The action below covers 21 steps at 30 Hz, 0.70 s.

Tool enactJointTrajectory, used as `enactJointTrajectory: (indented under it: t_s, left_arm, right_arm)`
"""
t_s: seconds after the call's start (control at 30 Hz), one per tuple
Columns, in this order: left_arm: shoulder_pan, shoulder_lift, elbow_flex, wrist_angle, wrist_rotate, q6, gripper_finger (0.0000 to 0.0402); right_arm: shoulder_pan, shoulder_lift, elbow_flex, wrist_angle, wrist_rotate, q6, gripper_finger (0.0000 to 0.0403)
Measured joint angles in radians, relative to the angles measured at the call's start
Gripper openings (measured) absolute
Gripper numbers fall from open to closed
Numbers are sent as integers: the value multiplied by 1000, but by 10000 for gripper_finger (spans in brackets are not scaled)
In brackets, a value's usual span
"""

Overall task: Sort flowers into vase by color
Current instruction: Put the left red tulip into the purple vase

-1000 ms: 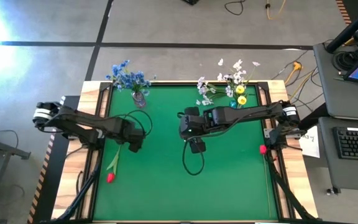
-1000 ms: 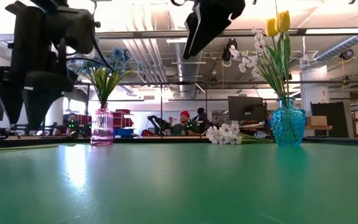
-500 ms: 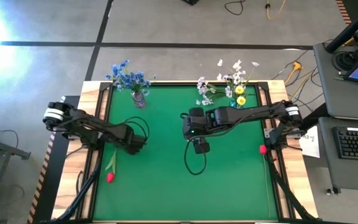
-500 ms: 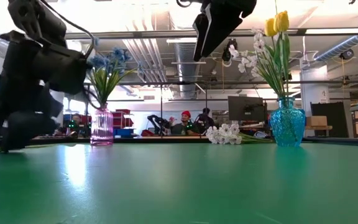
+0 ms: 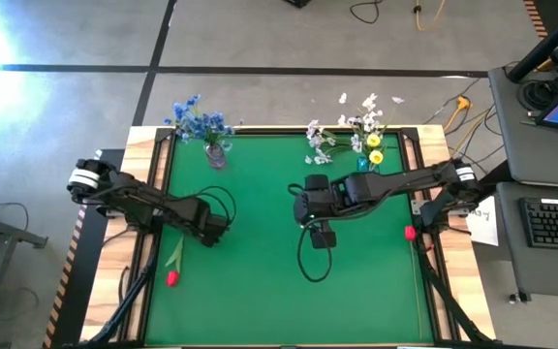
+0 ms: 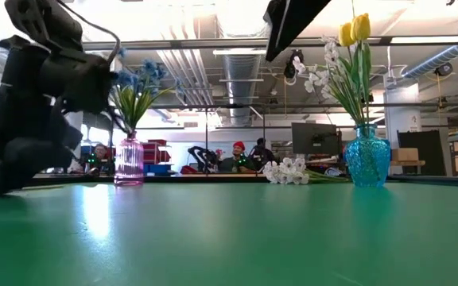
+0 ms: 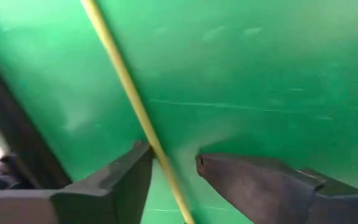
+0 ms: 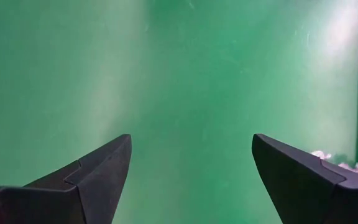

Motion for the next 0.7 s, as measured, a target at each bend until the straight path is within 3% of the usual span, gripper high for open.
enactJointTrajectory:
  t_s: [0.5,0.7]
  left_arm:
    - [-139,-1,182,70,-27,53,49]
    - [-171,-1,251,-122,-92,51,5]
  right_arm:
    - [147,-84,0,-86,8,163,325]
    - [188,-79,0,-82,81,190,325]
